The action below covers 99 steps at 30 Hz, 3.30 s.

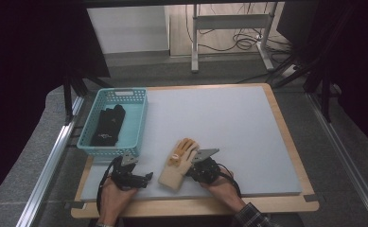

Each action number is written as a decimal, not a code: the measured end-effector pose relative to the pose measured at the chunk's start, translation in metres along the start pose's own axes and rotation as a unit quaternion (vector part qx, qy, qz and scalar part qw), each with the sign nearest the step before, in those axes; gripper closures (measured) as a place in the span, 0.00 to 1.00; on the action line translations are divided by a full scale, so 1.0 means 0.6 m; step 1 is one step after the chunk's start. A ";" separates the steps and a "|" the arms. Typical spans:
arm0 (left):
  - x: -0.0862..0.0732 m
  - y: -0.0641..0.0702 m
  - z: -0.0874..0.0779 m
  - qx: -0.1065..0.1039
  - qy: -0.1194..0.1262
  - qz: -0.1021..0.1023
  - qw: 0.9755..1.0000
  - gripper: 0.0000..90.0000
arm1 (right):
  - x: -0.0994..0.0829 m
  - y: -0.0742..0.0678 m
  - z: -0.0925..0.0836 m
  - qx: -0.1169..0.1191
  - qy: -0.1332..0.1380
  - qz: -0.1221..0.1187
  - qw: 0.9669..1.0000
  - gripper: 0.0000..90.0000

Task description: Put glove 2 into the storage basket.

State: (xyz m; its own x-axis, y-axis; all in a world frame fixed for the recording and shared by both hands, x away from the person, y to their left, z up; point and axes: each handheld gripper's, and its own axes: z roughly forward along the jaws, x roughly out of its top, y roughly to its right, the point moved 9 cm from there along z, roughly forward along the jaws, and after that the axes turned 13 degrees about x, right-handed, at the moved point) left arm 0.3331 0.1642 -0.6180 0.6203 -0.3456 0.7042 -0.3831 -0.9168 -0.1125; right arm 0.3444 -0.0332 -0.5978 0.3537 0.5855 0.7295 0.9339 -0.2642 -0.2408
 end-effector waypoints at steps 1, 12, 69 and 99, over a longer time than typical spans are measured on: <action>0.000 0.000 0.000 0.000 0.000 0.000 1.000 0.02 | 0.002 0.002 0.002 0.000 0.000 -0.002 1.000 0.96; -0.001 0.001 0.001 0.002 0.003 -0.007 1.000 0.01 | -0.002 0.009 -0.038 -0.020 0.001 -0.008 1.000 0.82; 0.056 0.028 -0.046 -0.054 0.020 -0.012 0.998 0.05 | -0.129 0.169 -0.220 -0.207 0.021 0.094 0.974 0.15; 0.132 0.165 0.053 -0.045 -0.053 0.063 0.996 0.03 | -0.129 0.168 -0.220 -0.207 0.022 0.095 0.973 0.15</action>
State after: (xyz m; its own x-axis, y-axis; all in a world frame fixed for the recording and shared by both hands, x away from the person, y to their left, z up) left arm 0.3659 0.0397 -0.5958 0.6304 -0.4795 0.6105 -0.5185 -0.8454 -0.1286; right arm 0.4046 -0.2064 -0.5943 0.5064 0.4656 0.7258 0.7481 -0.6559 -0.1013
